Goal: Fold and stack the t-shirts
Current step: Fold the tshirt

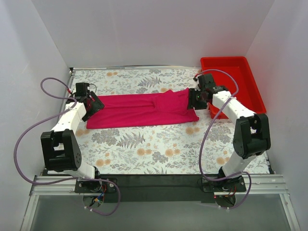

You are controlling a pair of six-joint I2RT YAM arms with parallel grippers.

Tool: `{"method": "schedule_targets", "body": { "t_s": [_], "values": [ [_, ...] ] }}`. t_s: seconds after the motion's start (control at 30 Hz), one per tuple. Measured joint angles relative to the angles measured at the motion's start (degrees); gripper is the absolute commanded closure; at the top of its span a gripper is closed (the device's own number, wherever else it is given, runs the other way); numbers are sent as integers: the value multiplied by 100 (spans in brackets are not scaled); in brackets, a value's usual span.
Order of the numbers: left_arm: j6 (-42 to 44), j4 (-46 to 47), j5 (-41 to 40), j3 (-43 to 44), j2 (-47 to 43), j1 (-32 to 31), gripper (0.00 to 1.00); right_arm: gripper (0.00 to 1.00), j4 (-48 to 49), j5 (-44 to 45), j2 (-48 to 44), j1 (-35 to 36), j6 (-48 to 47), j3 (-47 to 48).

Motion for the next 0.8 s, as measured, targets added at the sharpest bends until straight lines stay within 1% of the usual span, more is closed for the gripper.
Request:
{"method": "schedule_targets", "body": {
  "t_s": [0.17, 0.27, 0.47, 0.67, 0.8],
  "values": [
    [81, 50, 125, 20, 398, -518, 32, 56, 400, -498, 111, 177, 398, -149],
    [66, 125, 227, 9, 678, -706, 34, 56, 632, -575, 199, 195, 538, -361],
    [-55, 190, 304, -114, 1008, -693, 35, 56, 802, -503, 527, 195, 603, -570],
    [-238, 260, 417, -393, 1102, -693, 36, 56, 927, -304, 946, 181, 553, -562],
    [-374, 442, 466, -603, 942, -691, 36, 54, 885, -197, 1241, 131, 411, -173]
  ]
}}
